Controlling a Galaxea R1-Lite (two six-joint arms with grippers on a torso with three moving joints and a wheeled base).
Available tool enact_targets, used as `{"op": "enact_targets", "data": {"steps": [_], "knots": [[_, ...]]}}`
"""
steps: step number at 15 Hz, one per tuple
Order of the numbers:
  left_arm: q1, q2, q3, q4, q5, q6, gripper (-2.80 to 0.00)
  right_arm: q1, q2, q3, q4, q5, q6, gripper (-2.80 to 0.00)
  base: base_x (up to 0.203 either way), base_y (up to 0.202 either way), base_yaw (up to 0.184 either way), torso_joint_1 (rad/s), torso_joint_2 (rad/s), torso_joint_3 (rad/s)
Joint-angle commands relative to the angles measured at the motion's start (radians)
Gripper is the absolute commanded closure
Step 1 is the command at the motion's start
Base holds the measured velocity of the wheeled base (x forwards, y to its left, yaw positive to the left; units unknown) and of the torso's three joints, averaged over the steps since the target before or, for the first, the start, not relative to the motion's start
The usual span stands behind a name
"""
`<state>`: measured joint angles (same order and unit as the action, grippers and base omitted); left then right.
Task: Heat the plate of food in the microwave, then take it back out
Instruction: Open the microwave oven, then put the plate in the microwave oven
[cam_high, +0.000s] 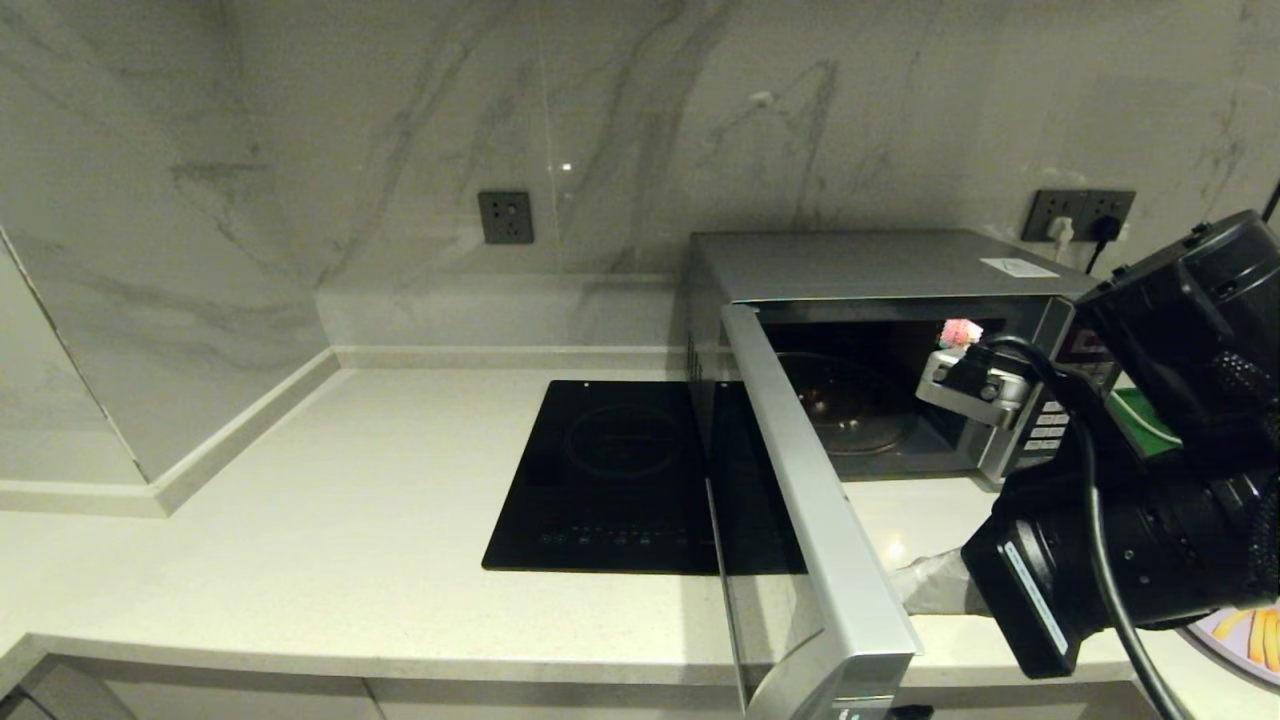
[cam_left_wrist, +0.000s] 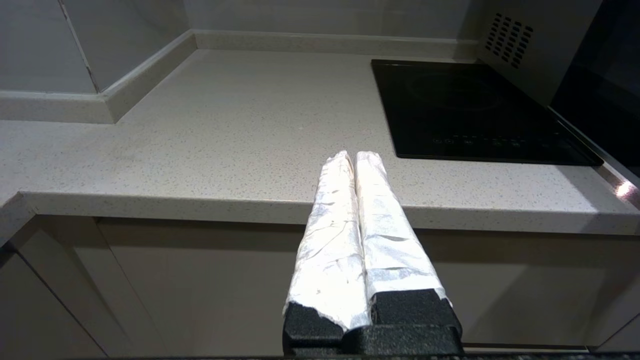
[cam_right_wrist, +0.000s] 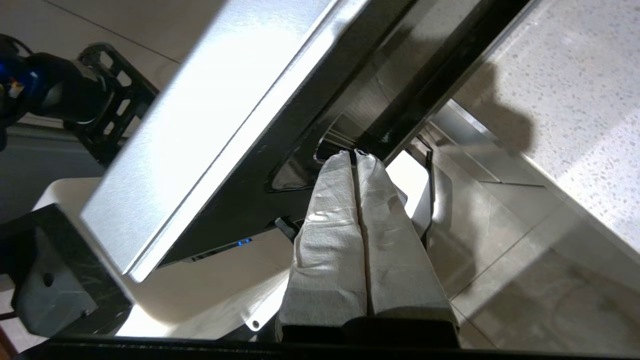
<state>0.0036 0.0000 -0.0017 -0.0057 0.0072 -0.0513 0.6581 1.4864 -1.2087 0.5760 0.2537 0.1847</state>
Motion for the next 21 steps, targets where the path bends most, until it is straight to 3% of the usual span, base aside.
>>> {"op": "enact_targets", "data": {"steps": [1,3,5,8,10,13,14,17,21], "knots": [[0.001,-0.001,0.000,0.000,0.000,-0.001,0.00,-0.007,-0.015,0.022,0.003,-0.053,0.015,0.00,0.000,0.000,0.000,0.000,0.00,0.000],[0.000,0.000,0.000,0.000,0.000,-0.001,0.00,-0.057,-0.062,0.051,0.002,-0.148,0.066,0.00,0.000,0.000,0.000,0.000,0.00,0.000],[0.000,-0.001,0.000,0.000,0.000,-0.001,0.00,-0.176,-0.094,0.064,0.003,-0.216,0.125,0.00,0.000,0.000,0.000,0.000,0.00,0.000],[0.001,-0.002,0.000,0.000,0.000,-0.001,0.00,-0.418,-0.118,0.068,0.003,-0.456,0.346,0.00,0.000,0.000,0.000,0.000,0.00,0.000],[0.001,0.000,0.000,0.000,0.000,-0.001,0.00,-0.635,-0.130,0.092,0.003,-0.494,0.418,0.00,0.000,0.000,0.000,0.000,0.00,0.000],[0.000,-0.002,0.000,0.000,0.000,-0.001,0.00,-0.909,-0.133,0.191,-0.018,-0.476,0.528,0.00,0.000,0.000,0.000,0.000,0.00,0.000],[0.001,-0.002,0.000,0.000,0.000,-0.001,0.00,-0.962,-0.125,0.225,-0.044,-0.471,0.553,-2.80,0.000,0.000,0.000,0.000,0.00,0.000],[0.001,-0.001,0.000,0.000,0.000,-0.001,0.00,-1.057,-0.060,0.249,-0.079,-0.470,0.669,-2.80,0.000,0.000,0.000,0.000,0.00,0.000],[0.001,-0.001,0.000,0.000,0.000,-0.001,0.00,-1.167,-0.024,0.251,-0.076,-0.469,0.693,-2.80,0.000,0.000,0.000,0.000,0.00,0.000]]}}
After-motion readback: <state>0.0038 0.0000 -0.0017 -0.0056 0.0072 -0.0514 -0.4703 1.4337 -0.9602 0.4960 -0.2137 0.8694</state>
